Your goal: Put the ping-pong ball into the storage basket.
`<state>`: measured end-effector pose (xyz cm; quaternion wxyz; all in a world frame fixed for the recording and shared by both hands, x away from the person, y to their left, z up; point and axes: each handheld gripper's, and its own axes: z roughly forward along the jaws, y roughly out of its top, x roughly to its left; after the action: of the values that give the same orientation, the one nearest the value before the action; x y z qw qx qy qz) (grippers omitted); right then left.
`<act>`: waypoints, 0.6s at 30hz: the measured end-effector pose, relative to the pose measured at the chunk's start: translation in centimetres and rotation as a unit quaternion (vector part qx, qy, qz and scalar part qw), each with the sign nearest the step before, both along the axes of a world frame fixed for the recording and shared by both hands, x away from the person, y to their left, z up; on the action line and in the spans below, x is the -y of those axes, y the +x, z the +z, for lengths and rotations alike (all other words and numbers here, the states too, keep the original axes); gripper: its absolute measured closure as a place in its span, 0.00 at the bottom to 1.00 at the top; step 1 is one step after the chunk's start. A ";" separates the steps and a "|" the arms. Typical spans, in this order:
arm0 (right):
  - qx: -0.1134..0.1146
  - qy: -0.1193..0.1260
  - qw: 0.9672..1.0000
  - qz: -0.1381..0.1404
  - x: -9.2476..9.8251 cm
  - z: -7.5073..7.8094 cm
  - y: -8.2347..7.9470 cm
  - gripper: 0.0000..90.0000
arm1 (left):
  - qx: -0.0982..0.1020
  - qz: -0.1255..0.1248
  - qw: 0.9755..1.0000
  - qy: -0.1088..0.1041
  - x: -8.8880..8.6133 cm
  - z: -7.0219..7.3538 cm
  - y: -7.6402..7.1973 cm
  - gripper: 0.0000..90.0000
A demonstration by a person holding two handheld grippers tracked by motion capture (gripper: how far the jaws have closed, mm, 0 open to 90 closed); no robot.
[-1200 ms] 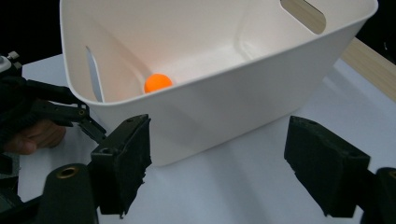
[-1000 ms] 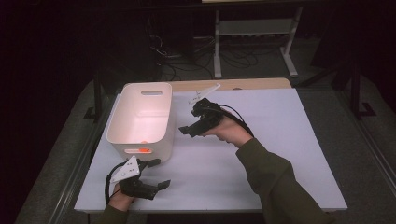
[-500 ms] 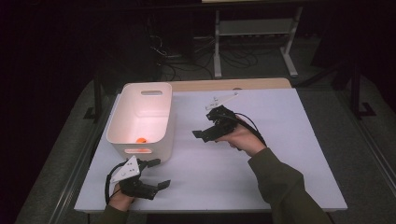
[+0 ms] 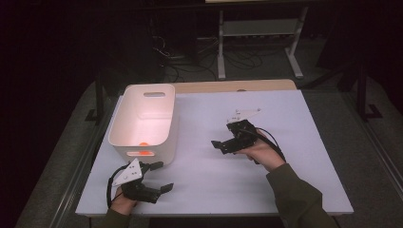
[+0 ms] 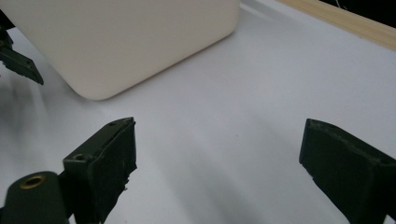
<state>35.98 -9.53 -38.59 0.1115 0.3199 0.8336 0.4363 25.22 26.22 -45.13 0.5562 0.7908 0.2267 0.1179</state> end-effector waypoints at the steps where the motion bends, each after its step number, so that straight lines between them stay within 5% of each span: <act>1: 0.002 0.001 1.000 -0.001 0.3 -0.2 -0.1 0.11 | 0.000 0.000 1.000 0.000 0.0 0.0 0.0 0.16; 18: 0.008 -0.006 0.999 -0.030 3.1 -2.7 -2.7 0.01 | 0.000 0.000 1.000 -0.001 0.0 0.0 0.0 0.16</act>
<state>33.25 -12.66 -41.33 0.1337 0.3408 0.8251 0.4304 25.21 26.23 -45.14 0.5571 0.7901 0.2270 0.1177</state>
